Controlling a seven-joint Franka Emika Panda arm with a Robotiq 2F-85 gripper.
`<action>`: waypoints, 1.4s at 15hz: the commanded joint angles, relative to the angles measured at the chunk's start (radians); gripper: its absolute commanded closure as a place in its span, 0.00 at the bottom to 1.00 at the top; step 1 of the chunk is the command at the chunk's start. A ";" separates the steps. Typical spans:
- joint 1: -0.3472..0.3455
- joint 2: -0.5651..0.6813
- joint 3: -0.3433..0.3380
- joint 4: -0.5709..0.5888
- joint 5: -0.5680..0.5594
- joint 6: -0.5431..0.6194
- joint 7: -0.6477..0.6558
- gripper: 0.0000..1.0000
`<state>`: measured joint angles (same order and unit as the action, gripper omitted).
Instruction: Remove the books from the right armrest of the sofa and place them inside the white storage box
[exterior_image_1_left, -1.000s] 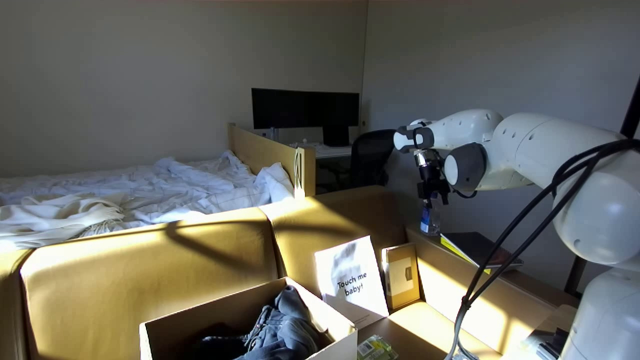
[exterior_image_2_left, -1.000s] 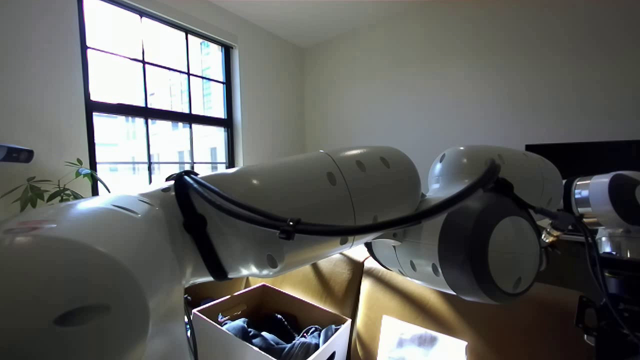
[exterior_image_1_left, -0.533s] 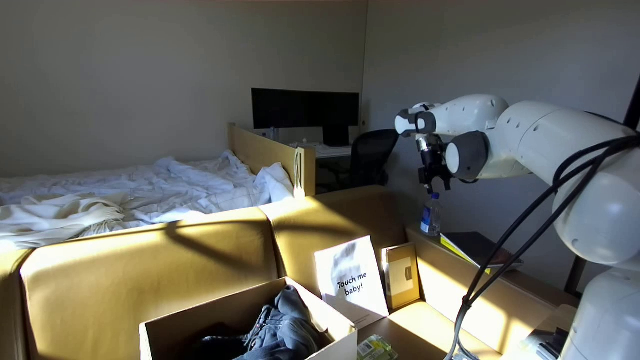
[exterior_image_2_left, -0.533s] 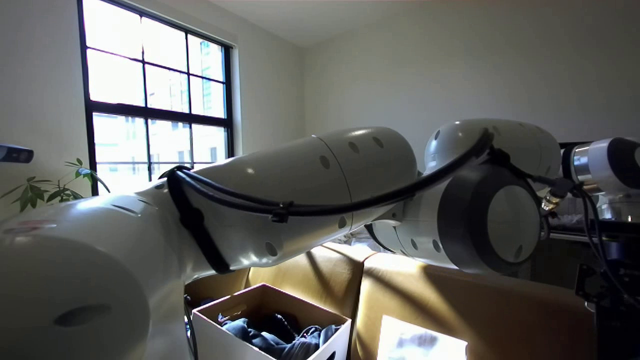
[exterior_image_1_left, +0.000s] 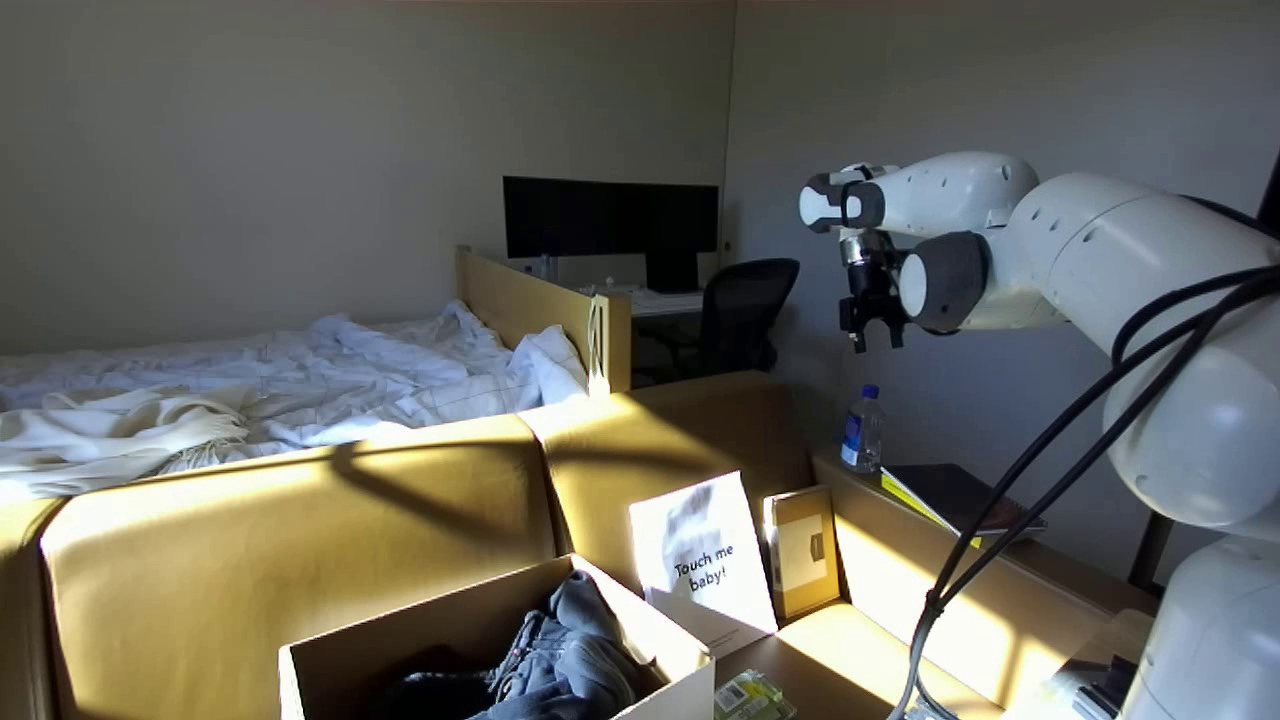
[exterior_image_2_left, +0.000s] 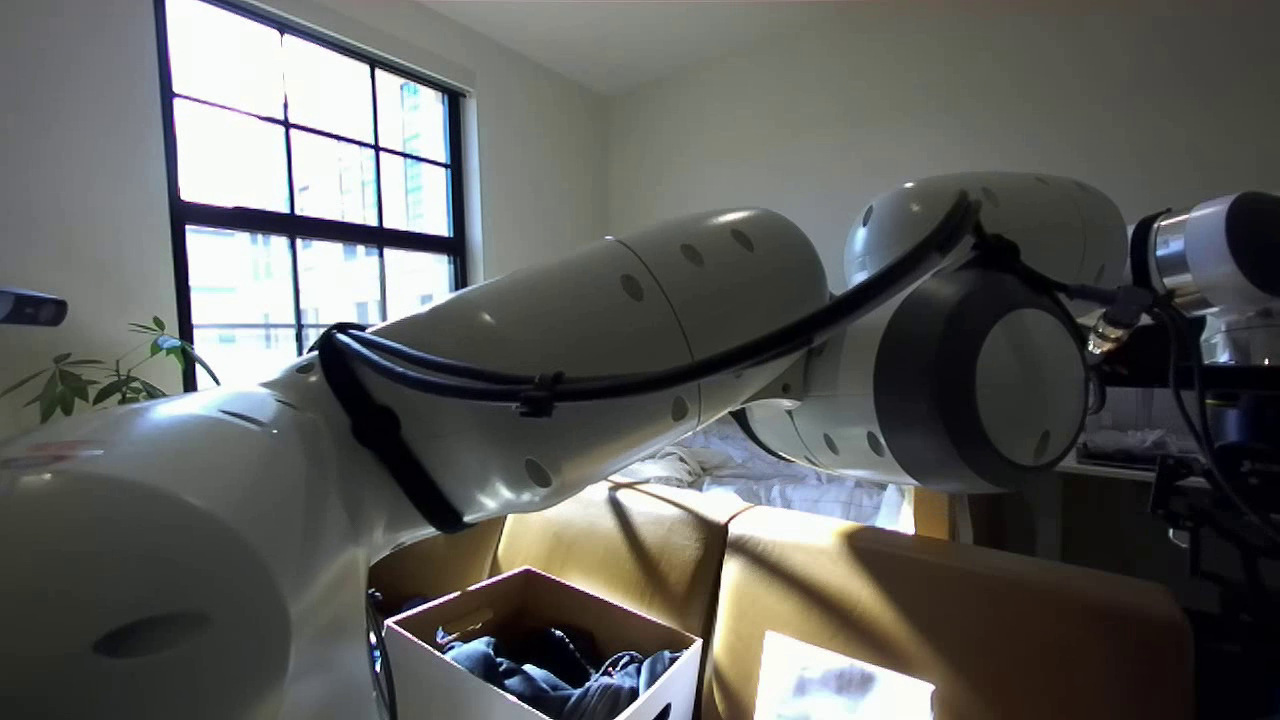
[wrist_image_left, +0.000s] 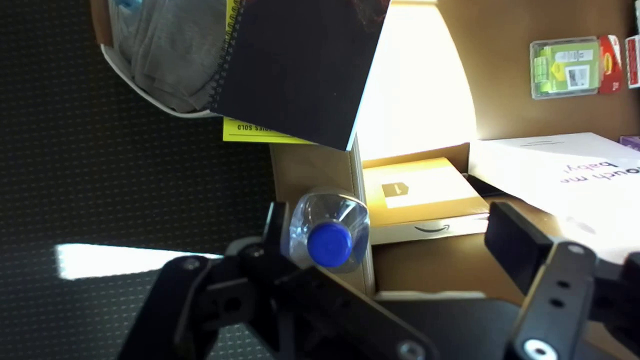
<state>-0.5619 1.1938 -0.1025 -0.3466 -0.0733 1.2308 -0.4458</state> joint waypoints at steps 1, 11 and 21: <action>0.001 -0.068 0.019 -0.033 -0.006 -0.070 -0.183 0.00; 0.053 -0.125 0.014 -0.067 -0.040 -0.424 -0.590 0.00; 0.103 -0.006 0.016 -0.012 -0.014 -0.640 -0.343 0.00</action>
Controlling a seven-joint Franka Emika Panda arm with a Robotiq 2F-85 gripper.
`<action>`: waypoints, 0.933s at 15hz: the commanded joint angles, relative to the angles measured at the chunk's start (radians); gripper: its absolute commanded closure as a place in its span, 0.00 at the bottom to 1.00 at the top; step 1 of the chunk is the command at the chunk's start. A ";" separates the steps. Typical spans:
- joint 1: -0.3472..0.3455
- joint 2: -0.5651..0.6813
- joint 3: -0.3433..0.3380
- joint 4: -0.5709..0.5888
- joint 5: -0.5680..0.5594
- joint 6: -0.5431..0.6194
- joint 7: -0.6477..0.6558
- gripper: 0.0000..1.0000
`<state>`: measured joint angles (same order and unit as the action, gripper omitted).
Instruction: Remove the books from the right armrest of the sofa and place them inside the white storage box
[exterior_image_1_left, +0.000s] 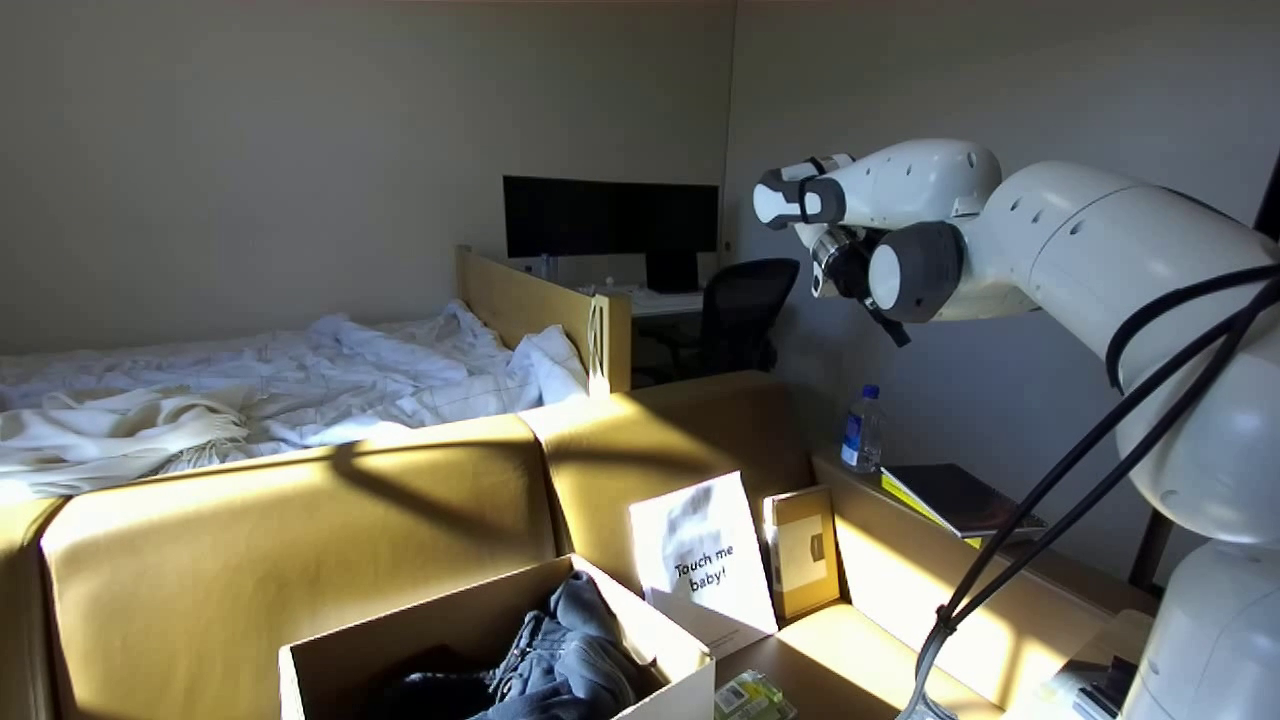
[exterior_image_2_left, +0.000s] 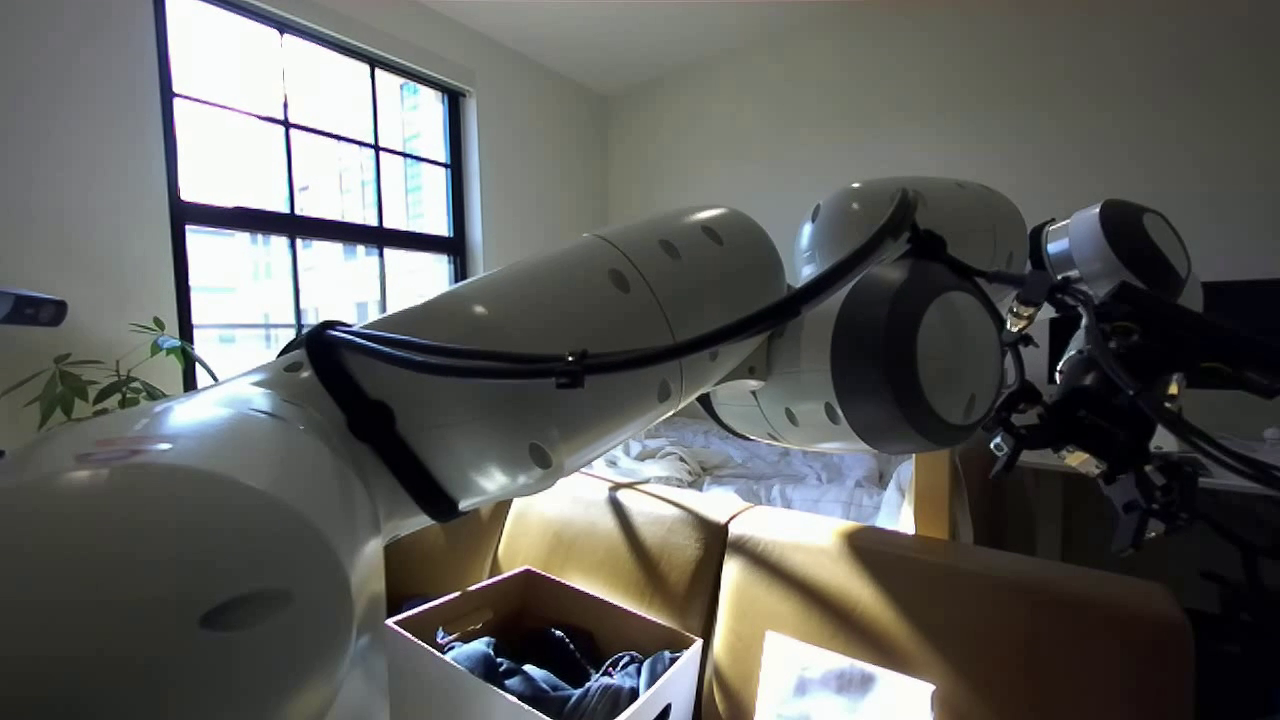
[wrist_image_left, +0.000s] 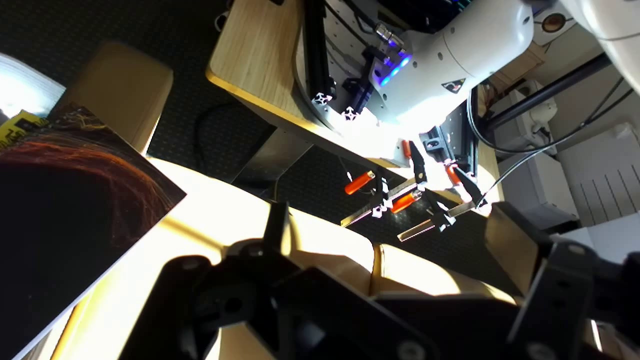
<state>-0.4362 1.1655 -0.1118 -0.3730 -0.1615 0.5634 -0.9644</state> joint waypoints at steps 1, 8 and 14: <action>-0.035 0.033 0.042 0.019 0.113 0.064 0.242 0.00; -0.058 0.117 0.081 0.019 0.176 0.414 0.376 0.00; -0.040 0.190 0.064 0.007 0.145 0.572 0.381 0.00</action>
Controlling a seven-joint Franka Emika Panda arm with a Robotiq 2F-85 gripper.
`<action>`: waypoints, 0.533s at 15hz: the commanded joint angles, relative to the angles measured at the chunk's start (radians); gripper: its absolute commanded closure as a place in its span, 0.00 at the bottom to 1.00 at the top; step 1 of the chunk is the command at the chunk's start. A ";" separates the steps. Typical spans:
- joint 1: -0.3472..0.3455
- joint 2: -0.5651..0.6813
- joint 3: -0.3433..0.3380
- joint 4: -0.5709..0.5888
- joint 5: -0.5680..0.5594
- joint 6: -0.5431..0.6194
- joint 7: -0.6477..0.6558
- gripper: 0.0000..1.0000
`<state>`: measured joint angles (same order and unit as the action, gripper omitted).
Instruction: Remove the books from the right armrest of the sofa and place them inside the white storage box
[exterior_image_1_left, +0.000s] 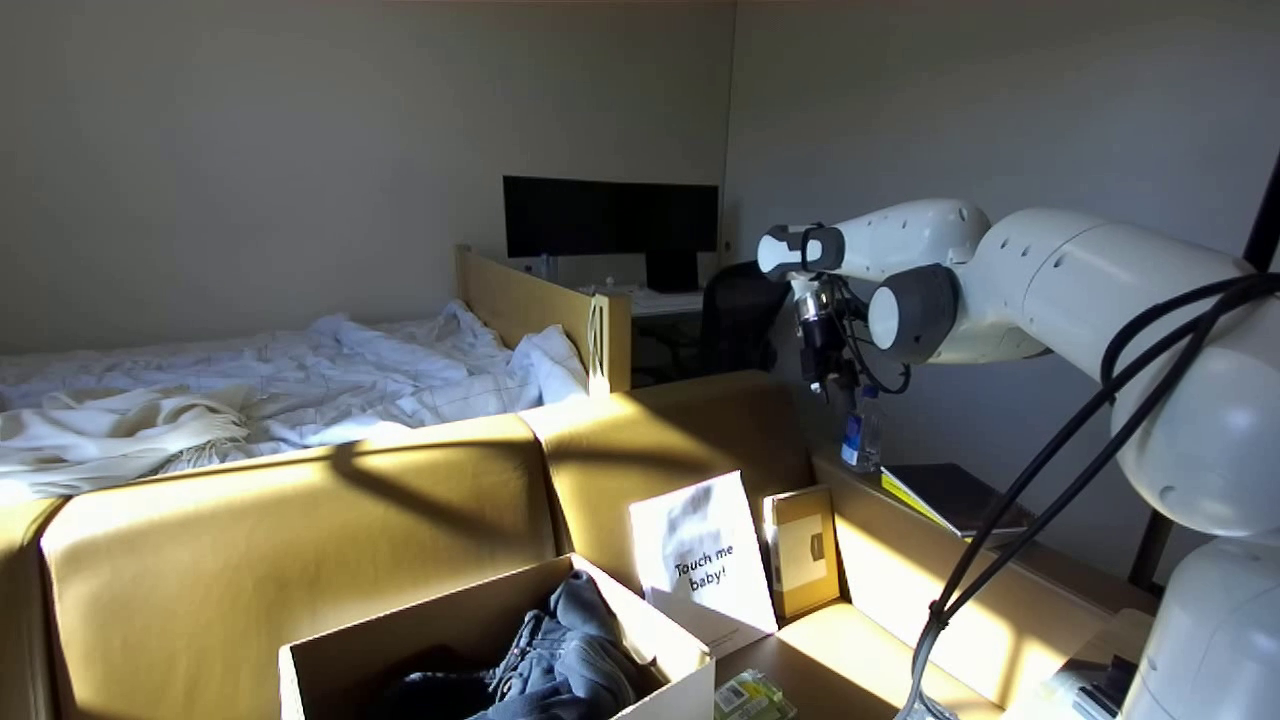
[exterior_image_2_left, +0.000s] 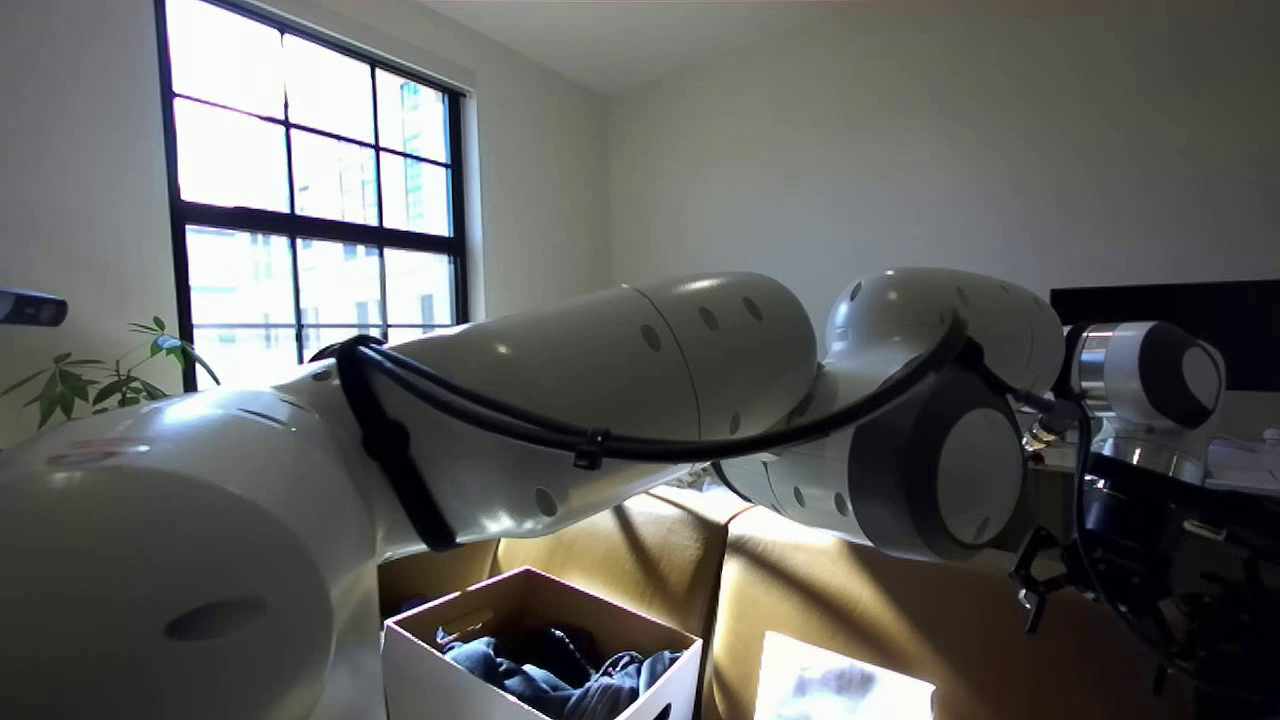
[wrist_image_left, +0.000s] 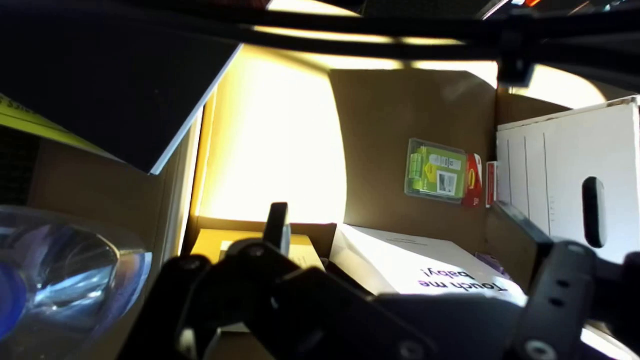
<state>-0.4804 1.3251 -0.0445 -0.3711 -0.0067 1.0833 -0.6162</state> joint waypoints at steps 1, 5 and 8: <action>0.008 0.043 -0.008 0.006 -0.017 0.072 0.025 0.00; 0.023 0.095 -0.021 0.006 -0.038 0.135 0.001 0.00; 0.039 0.136 -0.036 0.008 -0.059 0.208 0.015 0.00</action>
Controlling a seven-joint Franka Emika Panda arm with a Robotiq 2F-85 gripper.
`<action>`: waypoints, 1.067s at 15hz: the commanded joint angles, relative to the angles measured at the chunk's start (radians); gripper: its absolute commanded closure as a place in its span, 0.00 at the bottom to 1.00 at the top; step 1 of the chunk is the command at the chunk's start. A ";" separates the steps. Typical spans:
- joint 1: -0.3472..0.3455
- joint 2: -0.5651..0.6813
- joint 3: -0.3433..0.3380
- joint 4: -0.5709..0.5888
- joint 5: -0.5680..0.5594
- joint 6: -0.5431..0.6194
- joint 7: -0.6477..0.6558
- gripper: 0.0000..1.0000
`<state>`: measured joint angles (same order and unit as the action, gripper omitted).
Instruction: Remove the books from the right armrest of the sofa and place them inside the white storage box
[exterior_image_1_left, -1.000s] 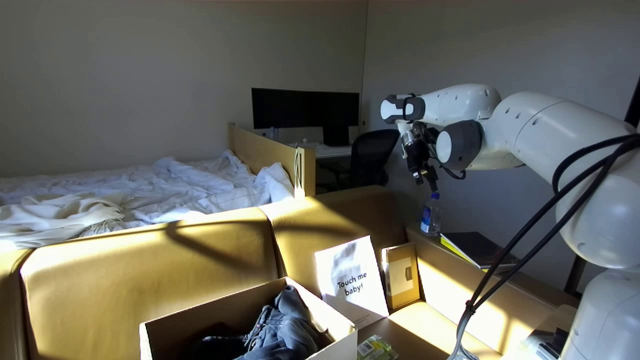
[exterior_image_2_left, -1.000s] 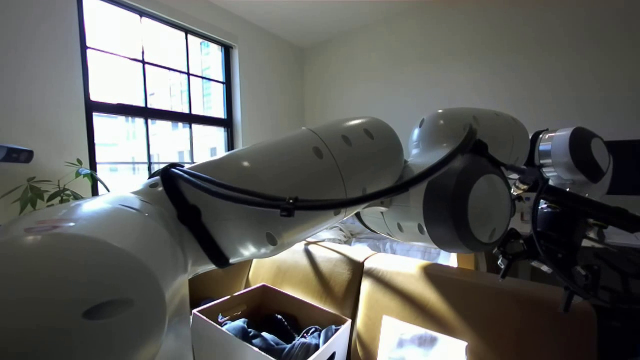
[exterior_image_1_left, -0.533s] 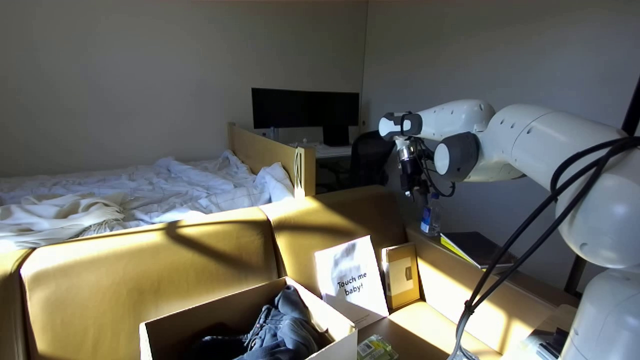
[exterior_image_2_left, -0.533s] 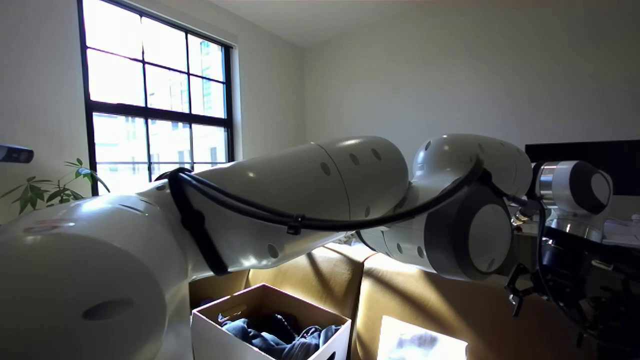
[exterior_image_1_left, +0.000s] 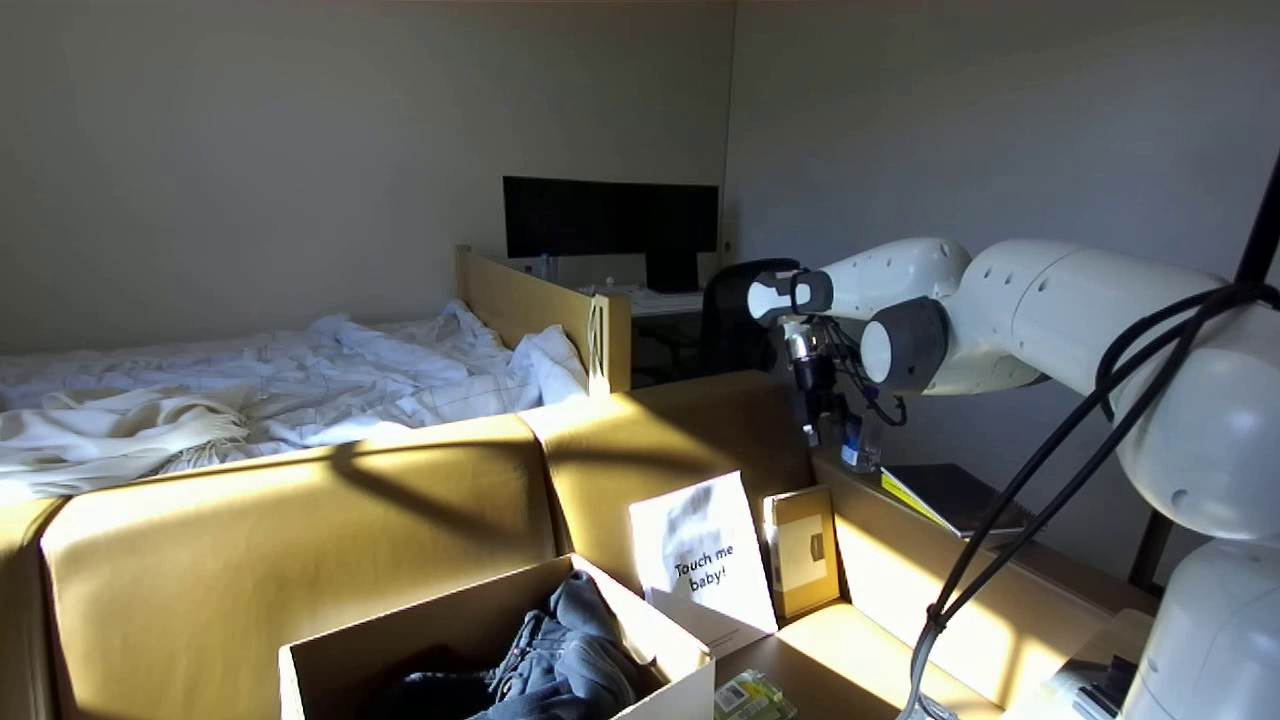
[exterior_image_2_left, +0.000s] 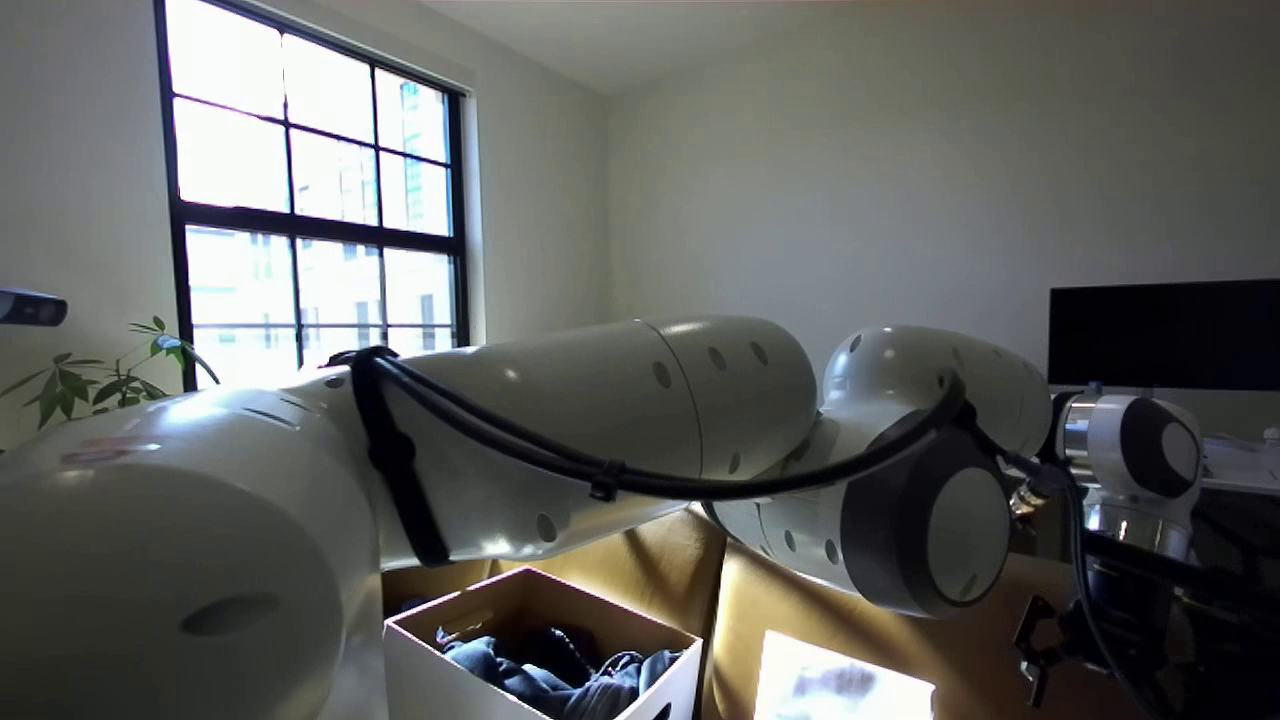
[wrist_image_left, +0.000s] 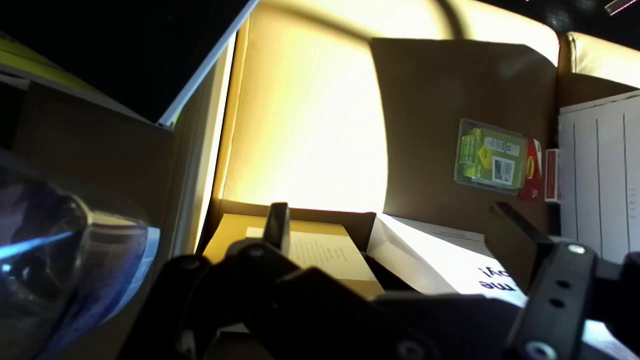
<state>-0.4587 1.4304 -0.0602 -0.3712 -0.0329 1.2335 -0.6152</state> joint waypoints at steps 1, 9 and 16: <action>0.028 0.037 -0.037 -0.004 -0.052 0.045 0.025 0.00; 0.114 0.060 -0.109 -0.057 -0.207 -0.151 -0.024 0.00; 0.109 0.061 -0.045 -0.052 -0.146 -0.165 0.021 0.00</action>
<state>-0.3373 1.4917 -0.1308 -0.4270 -0.2085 1.0861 -0.6194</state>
